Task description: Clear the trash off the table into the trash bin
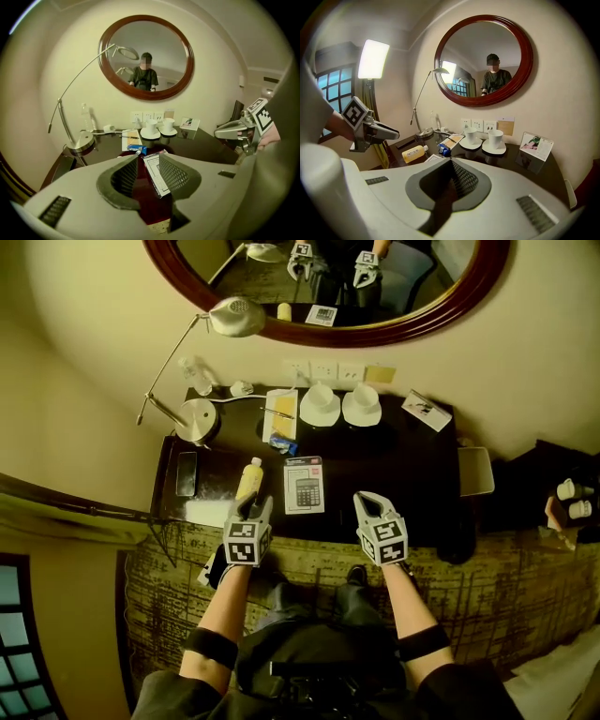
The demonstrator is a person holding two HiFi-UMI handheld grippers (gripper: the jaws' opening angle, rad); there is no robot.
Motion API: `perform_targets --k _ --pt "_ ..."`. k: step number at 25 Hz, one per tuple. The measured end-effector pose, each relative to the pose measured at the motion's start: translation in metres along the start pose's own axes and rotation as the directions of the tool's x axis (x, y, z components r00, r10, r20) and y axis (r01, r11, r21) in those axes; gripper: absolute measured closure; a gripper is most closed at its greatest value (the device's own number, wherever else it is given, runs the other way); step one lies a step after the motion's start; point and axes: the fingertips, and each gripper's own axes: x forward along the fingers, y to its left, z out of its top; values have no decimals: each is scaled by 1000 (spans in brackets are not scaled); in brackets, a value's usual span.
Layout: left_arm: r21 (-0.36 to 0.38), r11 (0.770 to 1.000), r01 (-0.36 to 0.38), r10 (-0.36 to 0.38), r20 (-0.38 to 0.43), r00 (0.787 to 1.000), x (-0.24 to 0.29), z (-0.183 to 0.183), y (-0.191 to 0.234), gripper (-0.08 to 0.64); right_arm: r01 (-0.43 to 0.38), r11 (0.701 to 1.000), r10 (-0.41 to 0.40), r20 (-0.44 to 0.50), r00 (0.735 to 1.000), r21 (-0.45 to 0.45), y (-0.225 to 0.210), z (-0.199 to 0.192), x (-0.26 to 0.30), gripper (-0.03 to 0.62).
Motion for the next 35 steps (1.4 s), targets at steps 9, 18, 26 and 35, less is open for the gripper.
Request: perform_targets --k 9,18,26,35 --pt "54 998 -10 23 -247 969 65 -32 54 191 -22 1000 21 -65 998 -3 13 -24 14 591" --pt "117 993 14 41 -450 892 121 -80 99 81 -11 1000 10 -96 995 -16 15 -42 28 591" --pt "102 994 49 13 -539 842 132 -104 101 150 10 1000 -9 -119 993 6 10 -55 28 591" --pt "83 996 42 8 -533 846 126 -101 100 275 7 1000 -6 -130 991 4 13 -62 29 591"
